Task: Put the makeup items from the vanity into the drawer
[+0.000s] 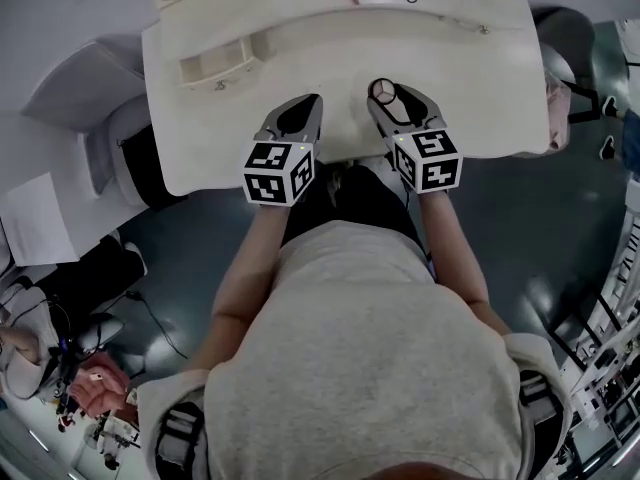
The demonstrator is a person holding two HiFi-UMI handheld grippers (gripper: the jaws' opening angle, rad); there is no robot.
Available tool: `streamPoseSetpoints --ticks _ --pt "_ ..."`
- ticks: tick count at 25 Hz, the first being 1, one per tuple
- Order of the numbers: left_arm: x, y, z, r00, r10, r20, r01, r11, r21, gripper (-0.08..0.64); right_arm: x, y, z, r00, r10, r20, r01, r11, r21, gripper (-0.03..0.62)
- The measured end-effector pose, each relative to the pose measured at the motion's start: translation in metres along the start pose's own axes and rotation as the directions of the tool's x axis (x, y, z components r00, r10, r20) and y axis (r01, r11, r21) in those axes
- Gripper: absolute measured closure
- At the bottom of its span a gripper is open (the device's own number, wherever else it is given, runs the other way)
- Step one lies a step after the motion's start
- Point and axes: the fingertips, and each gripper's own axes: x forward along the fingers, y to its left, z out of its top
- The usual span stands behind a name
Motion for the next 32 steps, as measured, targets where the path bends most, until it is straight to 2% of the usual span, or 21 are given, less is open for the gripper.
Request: streamPoseSetpoints --ticks 9,19,25,32 --pt "-0.045 0.061 0.006 0.994 0.091 0.058 -0.088 0.995 -0.052 0.551 0.035 0.054 0.042 0.996 0.072 0.045 -0.070 0.996 -0.057 0.375" --pt "-0.090 0.138 0.034 0.984 0.121 0.133 -0.111 0.991 -0.077 0.551 0.089 0.135 0.094 0.984 0.161 0.076 -0.150 0.979 -0.137 0.374" --pt "-0.104 0.174 0.042 0.979 0.126 0.158 -0.113 0.990 -0.087 0.551 0.123 0.174 0.115 0.979 0.201 0.044 -0.188 0.960 -0.206 0.374" --pt "-0.108 0.201 0.039 0.981 0.123 0.151 -0.108 0.989 -0.105 0.551 0.153 0.193 0.116 0.977 0.210 -0.023 -0.209 0.947 -0.244 0.374"
